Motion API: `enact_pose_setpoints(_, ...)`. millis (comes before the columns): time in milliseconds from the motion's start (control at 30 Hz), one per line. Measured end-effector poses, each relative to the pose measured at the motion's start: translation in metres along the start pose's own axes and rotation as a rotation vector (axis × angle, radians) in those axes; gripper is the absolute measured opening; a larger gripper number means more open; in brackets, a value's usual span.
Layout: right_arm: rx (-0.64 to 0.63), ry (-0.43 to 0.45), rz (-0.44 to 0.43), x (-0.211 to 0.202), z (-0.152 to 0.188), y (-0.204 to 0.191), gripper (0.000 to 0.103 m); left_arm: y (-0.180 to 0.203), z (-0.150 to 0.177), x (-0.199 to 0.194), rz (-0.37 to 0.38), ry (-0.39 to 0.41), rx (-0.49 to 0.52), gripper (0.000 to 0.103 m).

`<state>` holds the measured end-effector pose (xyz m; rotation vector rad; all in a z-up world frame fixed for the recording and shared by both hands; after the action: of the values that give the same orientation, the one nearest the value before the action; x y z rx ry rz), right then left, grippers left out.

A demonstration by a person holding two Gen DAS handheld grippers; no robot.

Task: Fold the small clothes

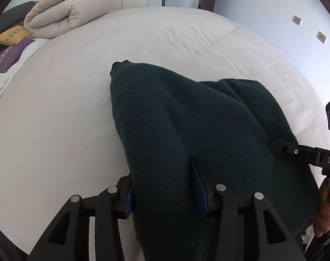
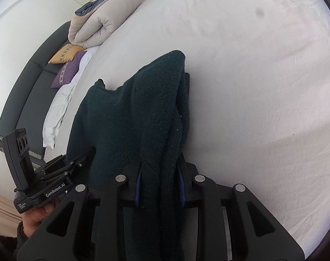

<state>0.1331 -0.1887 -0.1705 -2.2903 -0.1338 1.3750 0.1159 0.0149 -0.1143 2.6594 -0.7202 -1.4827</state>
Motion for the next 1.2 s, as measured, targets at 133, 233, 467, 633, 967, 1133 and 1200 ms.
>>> enact_pose_setpoints(133,0.057,-0.008,0.012,-0.023,0.003,0.012,0.039,-0.006,0.003,-0.002,0.020,0.020,-0.012,0.052)
enact_pose_setpoints(233,0.069,0.042,0.060,-0.054,0.003,0.016,0.042,-0.010,0.002,-0.002,0.035,0.029,-0.027,0.055)
enact_pose_setpoints(467,0.036,0.102,-0.047,-0.103,-0.018,-0.013,0.043,-0.022,0.005,-0.001,0.061,0.070,-0.085,0.069)
enact_pose_setpoints(633,-0.032,-0.044,-0.164,-0.062,-0.032,-0.066,0.043,-0.023,0.005,-0.001,0.038,0.078,-0.091,0.073)
enact_pose_setpoints(967,0.184,-0.099,-0.215,0.028,-0.069,-0.044,0.026,-0.046,-0.016,-0.037,0.114,0.099,-0.219,0.075)
enact_pose_setpoints(1133,0.152,-0.072,-0.219,0.031,-0.073,-0.042,0.026,-0.034,-0.072,-0.032,0.135,0.155,-0.159,0.073)
enact_pose_setpoints(1200,0.151,-0.056,-0.225,0.031,-0.074,-0.039,0.026,-0.031,-0.083,-0.002,0.131,0.111,-0.147,0.068)
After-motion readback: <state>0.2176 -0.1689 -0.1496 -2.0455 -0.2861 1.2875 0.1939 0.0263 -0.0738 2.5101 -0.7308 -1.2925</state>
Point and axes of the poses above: each gripper's, at about its wrist camera, not at the fingertips, and x roughly the way its jaws point, y to its right, z to its underside, the point moved 3 cm from there along x, roughly the way its jaws point, and after that the axes turned 14 degrees about z, right-handed, at the moved point
